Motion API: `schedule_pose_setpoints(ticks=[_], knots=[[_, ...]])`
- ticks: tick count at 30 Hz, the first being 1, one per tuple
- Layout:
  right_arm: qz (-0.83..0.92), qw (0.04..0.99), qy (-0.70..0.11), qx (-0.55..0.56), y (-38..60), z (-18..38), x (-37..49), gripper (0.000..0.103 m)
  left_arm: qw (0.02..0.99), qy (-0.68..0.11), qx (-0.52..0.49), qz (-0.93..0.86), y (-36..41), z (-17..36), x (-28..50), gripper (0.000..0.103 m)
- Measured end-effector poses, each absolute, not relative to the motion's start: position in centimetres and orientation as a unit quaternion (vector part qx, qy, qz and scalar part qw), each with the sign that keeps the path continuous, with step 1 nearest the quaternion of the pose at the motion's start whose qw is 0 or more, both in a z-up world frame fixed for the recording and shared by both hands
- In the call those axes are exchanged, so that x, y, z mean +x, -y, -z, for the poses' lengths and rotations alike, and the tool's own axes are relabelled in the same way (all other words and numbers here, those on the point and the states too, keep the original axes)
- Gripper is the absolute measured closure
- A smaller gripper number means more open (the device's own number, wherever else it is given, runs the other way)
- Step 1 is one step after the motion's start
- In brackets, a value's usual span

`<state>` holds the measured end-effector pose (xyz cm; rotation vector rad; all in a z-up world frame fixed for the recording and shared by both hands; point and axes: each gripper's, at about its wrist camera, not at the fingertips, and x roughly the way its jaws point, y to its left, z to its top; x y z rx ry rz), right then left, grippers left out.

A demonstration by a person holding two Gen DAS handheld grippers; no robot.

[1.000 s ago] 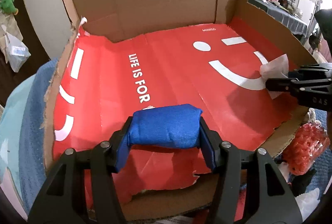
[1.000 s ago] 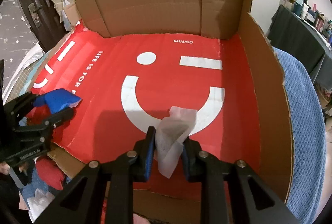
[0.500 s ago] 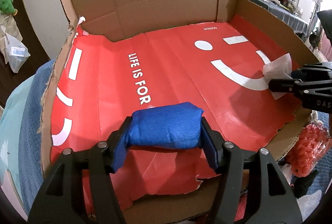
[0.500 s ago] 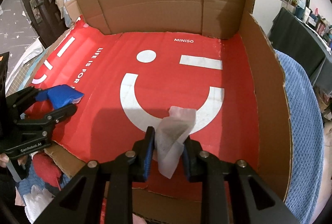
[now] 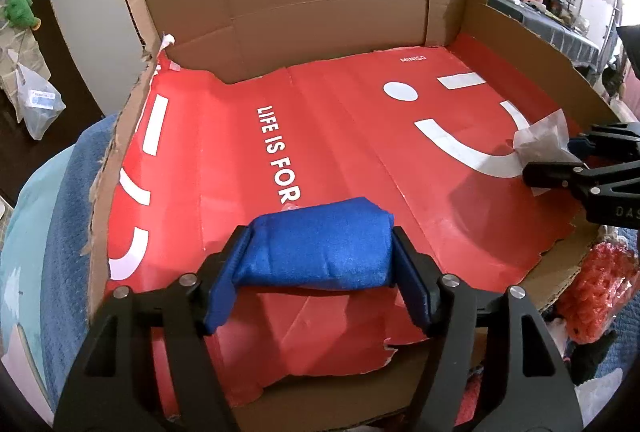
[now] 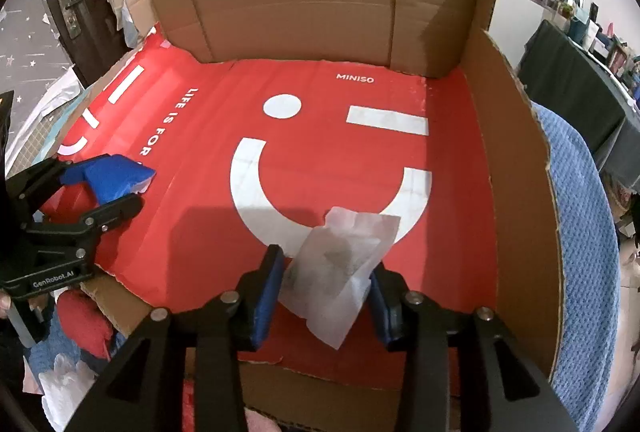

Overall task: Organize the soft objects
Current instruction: 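Carry the blue pouch and white tissue into the red-lined box with both tools, then open both tools to release pouch and tissue, then withdraw from the box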

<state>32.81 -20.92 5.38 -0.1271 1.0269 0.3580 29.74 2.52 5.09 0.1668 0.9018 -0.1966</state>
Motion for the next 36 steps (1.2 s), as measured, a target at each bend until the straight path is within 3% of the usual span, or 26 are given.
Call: schedule_pose_setpoints(ticks=[5,12,16,20,31,36], knots=[[-0.171,0.854,-0.487,-0.061,20.8,-5.4,32.6,0.053,0.896,-0.427,0.077,0.098,-2.5,-5.3,29.5,0.028],[-0.172,0.856,-0.485,-0.058,21.0,-5.7,32.4,0.051,0.898,-0.421,0.071,0.107,-2.2,-5.7,29.2,0.027],[-0.173,0.859,-0.478,-0.055,21.1,-6.1,32.1,0.043,0.901,-0.413,0.065,0.111,-2.1,-6.0,29.0,0.027],[-0.177,0.861,-0.475,-0.053,21.2,-6.4,31.8,0.038,0.905,-0.404,0.069,0.118,-1.7,-6.4,28.7,0.014],[-0.182,0.865,-0.465,-0.048,21.1,-7.3,30.7,0.036,0.912,-0.383,0.072,0.130,-0.7,-7.7,27.0,0.013],[-0.183,0.878,-0.440,-0.037,21.4,-9.4,29.0,0.028,0.922,-0.362,0.050,0.126,-1.1,-10.0,25.2,0.013]])
